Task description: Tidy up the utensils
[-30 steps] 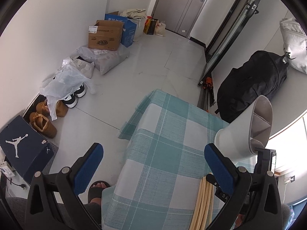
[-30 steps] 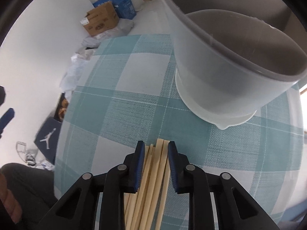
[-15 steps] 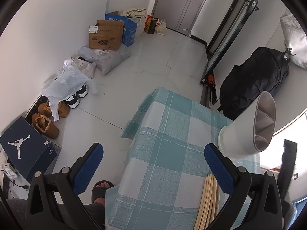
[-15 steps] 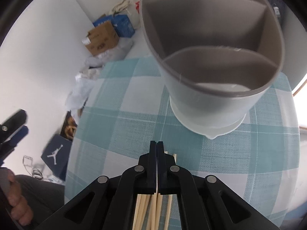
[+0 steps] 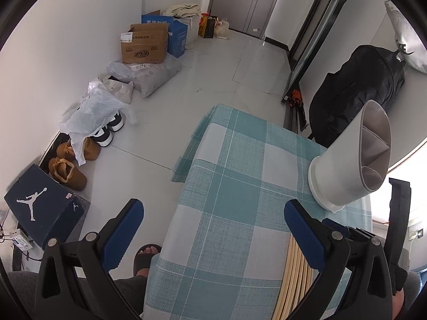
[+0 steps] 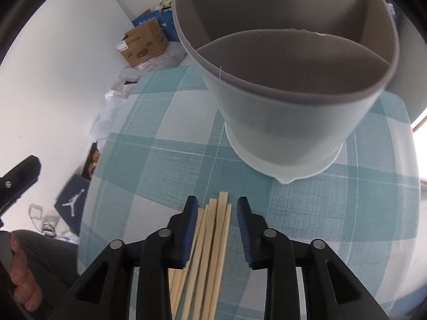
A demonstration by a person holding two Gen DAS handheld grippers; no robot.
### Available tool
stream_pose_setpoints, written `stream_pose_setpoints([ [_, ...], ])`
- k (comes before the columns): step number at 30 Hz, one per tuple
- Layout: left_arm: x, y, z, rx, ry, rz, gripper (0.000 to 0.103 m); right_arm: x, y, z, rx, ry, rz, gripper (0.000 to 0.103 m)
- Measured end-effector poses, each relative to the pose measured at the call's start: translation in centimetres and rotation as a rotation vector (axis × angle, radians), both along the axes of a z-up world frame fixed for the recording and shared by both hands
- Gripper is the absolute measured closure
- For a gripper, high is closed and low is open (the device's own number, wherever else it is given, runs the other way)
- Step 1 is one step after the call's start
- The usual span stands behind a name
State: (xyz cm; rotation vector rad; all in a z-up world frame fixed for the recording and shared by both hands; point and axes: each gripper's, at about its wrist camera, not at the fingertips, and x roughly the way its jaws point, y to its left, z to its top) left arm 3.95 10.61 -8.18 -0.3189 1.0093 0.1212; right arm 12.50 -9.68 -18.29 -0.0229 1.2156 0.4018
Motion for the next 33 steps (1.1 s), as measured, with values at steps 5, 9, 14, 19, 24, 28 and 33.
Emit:
stream_pose_setpoints([
  [5,0.3,0.0,-0.4,0.011,0.009,0.008,0.001,0.1,1.7,-1.1,-0.099,-0.011,0.022,0.073],
  [9,0.3,0.0,-0.7,0.017,0.014,0.006,0.001,-0.4,2.9,-0.8,-0.122,-0.042,0.061,0.093],
  [14,0.4,-0.5,-1.0,0.037,0.019,-0.012,0.001,-0.4,2.0,-0.6,-0.069,-0.061,0.031,0.103],
  [19,0.3,-1.3,-1.7,0.05,0.049,-0.051,0.001,-1.4,-1.0,1.8,0.057,-0.12,0.001,0.103],
  [24,-0.3,-3.5,-2.7,0.056,0.103,-0.151,0.001,-2.0,-3.0,3.0,0.148,-0.135,-0.033,0.103],
  [28,-1.4,-6.0,-3.7,0.094,0.153,-0.259,0.001,-2.9,-4.4,3.4,0.198,-0.107,-0.011,0.1],
  [33,-2.5,-8.4,-5.2,0.136,0.213,-0.356,0.001,-3.5,-4.5,3.9,0.23,-0.13,-0.014,0.095],
])
